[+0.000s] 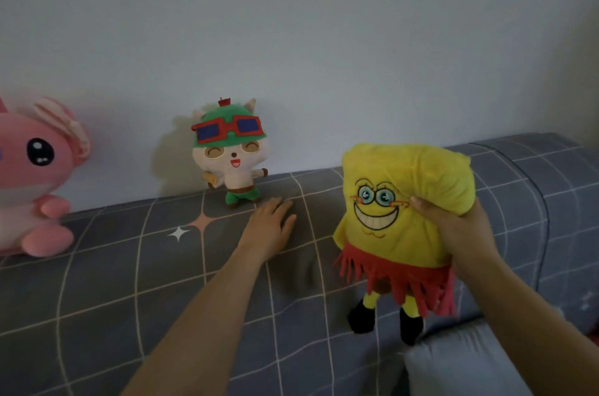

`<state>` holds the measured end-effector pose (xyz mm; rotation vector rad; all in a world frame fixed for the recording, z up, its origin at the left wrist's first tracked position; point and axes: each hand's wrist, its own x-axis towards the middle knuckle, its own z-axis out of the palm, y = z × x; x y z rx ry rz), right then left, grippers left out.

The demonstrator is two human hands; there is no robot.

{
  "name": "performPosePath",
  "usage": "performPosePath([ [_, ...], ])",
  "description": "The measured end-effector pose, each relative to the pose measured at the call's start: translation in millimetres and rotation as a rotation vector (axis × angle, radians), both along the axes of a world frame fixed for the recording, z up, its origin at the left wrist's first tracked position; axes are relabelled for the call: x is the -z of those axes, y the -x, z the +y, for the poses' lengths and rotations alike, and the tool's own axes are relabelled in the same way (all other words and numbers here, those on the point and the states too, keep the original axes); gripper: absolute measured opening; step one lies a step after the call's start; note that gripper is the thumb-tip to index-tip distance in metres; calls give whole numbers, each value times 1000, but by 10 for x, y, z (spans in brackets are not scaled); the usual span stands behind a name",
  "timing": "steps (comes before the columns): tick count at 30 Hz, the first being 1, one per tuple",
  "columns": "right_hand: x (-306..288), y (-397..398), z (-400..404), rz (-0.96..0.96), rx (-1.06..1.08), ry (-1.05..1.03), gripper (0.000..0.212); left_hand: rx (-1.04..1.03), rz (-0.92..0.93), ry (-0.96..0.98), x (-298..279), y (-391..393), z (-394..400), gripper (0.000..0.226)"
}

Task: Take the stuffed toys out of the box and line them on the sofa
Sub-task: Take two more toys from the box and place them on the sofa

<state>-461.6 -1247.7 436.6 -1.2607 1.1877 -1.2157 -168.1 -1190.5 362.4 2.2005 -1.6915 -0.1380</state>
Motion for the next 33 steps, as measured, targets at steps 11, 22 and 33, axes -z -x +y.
performPosePath([
  [11,-346,-444,-1086,-322,-336,-196,54,-118,-304,35,205,18,-213,75],
  [22,-212,-1172,-1981,-142,-420,-117,84,-139,-422,22,289,-26,-297,66],
  [33,93,-1164,-1713,23,-454,-113,109,-170,-391,-17,259,-22,-293,64],
])
